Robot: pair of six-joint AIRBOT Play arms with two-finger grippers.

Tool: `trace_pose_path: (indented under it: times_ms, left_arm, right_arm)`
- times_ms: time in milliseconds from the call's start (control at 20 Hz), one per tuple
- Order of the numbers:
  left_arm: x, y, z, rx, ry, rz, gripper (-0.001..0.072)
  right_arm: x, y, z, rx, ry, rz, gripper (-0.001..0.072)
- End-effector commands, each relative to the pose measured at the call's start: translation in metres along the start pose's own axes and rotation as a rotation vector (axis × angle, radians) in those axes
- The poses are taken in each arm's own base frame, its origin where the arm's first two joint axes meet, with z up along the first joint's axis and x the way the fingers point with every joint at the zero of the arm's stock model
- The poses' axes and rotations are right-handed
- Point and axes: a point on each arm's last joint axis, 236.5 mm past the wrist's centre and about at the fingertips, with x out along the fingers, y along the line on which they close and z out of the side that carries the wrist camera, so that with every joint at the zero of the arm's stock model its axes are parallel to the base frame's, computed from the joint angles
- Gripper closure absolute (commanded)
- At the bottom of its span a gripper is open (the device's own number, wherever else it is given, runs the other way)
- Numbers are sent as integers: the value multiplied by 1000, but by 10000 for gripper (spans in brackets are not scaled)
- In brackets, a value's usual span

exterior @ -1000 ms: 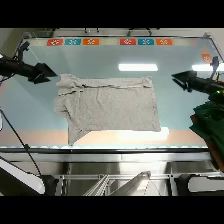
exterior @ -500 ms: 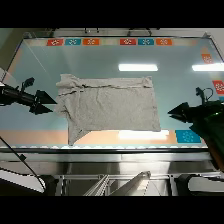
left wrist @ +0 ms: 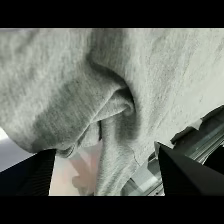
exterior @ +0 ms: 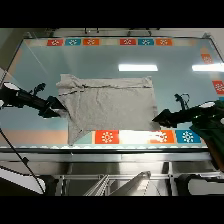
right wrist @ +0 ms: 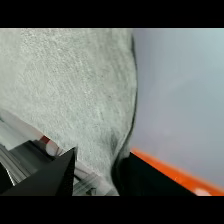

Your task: Fold the shirts.

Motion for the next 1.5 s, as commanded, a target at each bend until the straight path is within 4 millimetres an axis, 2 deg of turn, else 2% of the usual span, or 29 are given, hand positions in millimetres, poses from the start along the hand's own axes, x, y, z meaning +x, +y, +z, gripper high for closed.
trace_pose_path:
  times_ms: [0, 100, 150, 200, 250, 300, 350, 400, 450, 600, 650, 750, 850, 900, 1050, 1150, 1250, 1300, 1350, 1400, 1450]
  left_arm:
    - [17, 2, 2, 34, 45, 65, 10]
    - [20, 4, 4, 48, 41, 90, 30]
    - [20, 5, 7, 49, 28, 95, 224]
    - [19, 7, 10, 48, 16, 98, 433]
    - [17, 8, 11, 43, 9, 95, 592]
    - [16, 10, 10, 41, 7, 94, 641]
    - [12, 11, 10, 35, 5, 89, 642]
    - [8, 12, 10, 31, -3, 88, 644]
    - [2, 12, 11, 31, -20, 88, 689]
    - [-30, 4, 14, 52, -105, 87, 689]
    - [-45, -8, 14, 80, -145, 69, 688]
    - [-79, -51, 9, 175, -234, -48, 688]
    - [-121, -110, -5, 295, -335, -212, 689]
    - [-146, -141, -18, 362, -393, -294, 689]
    - [-226, -222, -69, 570, -604, -465, 689]
    - [-280, -267, -114, 738, -766, -562, 688]
    - [-335, -305, -162, 900, -935, -609, 688]
    - [-362, -322, -188, 979, -1027, -614, 689]
    - [-378, -335, -212, 1054, -1088, -609, 689]
    - [-388, -346, -236, 1129, -1128, -582, 688]
    - [-391, -353, -252, 1186, -1146, -548, 688]
  right_arm:
    - [18, 2, -5, -25, 25, -29, 350]
    - [17, 5, -2, -15, 13, -14, 352]
    - [17, 7, -1, -12, 10, -8, 357]
    - [17, 8, 0, -8, 5, 0, 485]
    - [17, 10, 1, -5, 1, 5, 625]
    - [17, 10, 1, -4, -1, 7, 631]
    - [17, 10, 1, -4, -1, 7, 634]
    - [17, 10, 1, -6, -1, 7, 704]
    - [17, 11, 2, -12, -3, 10, 698]
    - [8, 27, -2, -68, 10, 40, 699]
    - [0, 38, -4, -93, 19, 62, 699]
    - [-23, 65, -4, -152, 2, 109, 699]
    - [-60, 109, 3, -223, -87, 199, 699]
    - [-87, 140, 5, -283, -158, 267, 699]
    - [-191, 244, -4, -506, -448, 468, 699]
    - [-262, 300, -27, -679, -676, 492, 699]
    - [-323, 337, -51, -822, -919, 391, 699]
    - [-346, 349, -65, -873, -1024, 326, 699]
    - [-365, 359, -78, -891, -1116, 269, 699]
    - [-376, 366, -89, -900, -1175, 228, 699]
    - [-378, 374, -100, -929, -1199, 203, 699]
